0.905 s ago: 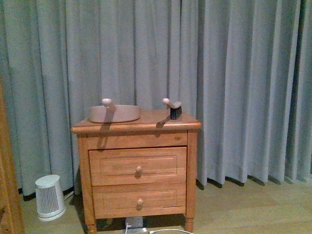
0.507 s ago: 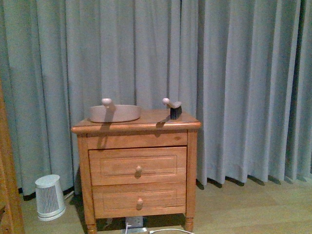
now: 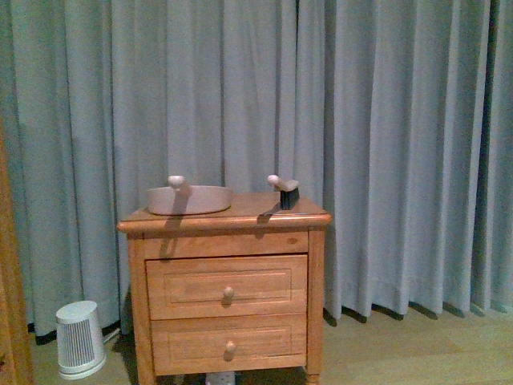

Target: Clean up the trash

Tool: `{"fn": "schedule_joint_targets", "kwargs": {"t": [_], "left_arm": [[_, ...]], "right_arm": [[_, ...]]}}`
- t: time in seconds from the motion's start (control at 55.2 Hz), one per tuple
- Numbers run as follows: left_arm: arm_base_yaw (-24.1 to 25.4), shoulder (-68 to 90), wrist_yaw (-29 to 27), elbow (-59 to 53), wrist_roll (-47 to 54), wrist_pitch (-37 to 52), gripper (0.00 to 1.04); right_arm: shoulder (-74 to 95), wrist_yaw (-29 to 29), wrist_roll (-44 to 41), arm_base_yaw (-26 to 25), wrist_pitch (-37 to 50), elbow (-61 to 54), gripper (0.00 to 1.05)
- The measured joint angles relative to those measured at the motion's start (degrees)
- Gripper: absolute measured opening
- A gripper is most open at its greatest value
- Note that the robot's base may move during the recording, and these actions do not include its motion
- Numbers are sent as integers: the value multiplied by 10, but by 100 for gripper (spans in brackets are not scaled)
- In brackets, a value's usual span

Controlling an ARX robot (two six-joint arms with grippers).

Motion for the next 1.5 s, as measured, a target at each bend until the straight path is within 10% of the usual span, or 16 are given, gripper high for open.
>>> {"fn": "schedule_joint_targets", "kwargs": {"t": [1.502], "left_arm": [[0, 0, 0, 0, 0, 0, 97]], "right_arm": [[0, 0, 0, 0, 0, 0, 97]]}}
